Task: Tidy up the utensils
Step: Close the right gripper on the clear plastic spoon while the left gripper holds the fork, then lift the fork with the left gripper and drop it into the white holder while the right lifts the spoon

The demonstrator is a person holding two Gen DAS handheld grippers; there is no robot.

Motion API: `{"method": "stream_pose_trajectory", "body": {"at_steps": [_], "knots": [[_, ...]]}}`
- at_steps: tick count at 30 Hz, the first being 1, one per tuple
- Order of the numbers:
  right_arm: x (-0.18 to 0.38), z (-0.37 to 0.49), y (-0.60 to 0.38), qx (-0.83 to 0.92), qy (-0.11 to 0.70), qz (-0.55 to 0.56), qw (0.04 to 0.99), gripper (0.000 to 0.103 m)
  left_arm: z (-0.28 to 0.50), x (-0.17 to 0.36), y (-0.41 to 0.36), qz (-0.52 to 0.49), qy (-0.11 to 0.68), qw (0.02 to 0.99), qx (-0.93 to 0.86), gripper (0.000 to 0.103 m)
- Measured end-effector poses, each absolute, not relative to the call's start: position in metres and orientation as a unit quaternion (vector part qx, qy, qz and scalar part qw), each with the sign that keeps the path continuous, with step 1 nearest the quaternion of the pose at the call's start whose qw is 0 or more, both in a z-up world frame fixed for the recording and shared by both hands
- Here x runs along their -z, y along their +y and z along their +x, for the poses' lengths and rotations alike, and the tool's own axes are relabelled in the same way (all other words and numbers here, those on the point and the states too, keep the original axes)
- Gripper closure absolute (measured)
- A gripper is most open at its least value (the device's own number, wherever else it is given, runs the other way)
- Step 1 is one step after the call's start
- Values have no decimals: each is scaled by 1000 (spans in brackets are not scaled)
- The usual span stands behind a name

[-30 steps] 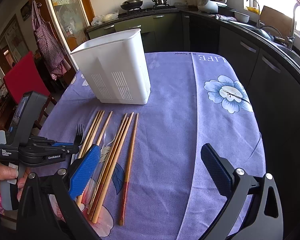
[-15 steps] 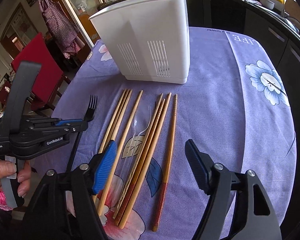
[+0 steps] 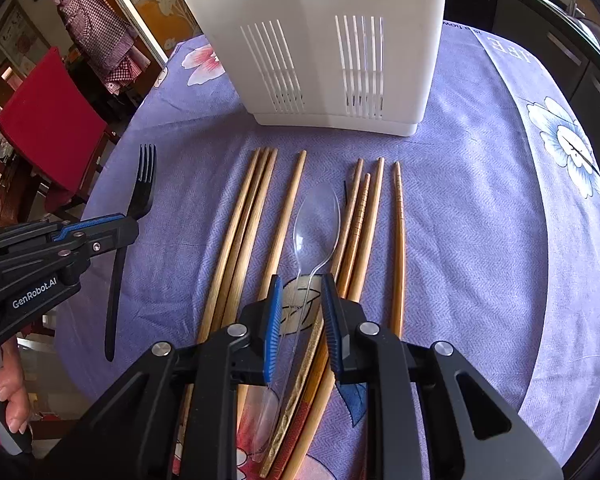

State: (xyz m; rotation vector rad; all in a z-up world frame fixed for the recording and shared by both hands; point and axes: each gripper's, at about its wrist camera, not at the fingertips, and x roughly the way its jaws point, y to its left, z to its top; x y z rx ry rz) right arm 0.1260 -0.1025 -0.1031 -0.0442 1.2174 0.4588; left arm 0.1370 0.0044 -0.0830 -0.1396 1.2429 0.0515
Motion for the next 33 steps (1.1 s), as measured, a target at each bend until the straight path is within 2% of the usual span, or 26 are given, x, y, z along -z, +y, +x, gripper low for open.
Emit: {"method": "stream_pose_trajectory", "body": {"at_steps": [15, 21, 27, 33], "knots": [[113, 123, -72, -176, 569, -57, 801, 89, 135, 78, 2, -64, 573, 817, -5, 94], [110, 121, -74, -186, 553, -43, 811, 94, 134, 77, -1, -63, 569, 820, 0, 94], [69, 113, -96, -220, 499, 9, 838, 94, 130, 60, 1, -69, 545, 836, 3, 94], [9, 98, -129, -241, 411, 60, 877, 94, 122, 6, -8, -74, 472, 878, 27, 94]]}}
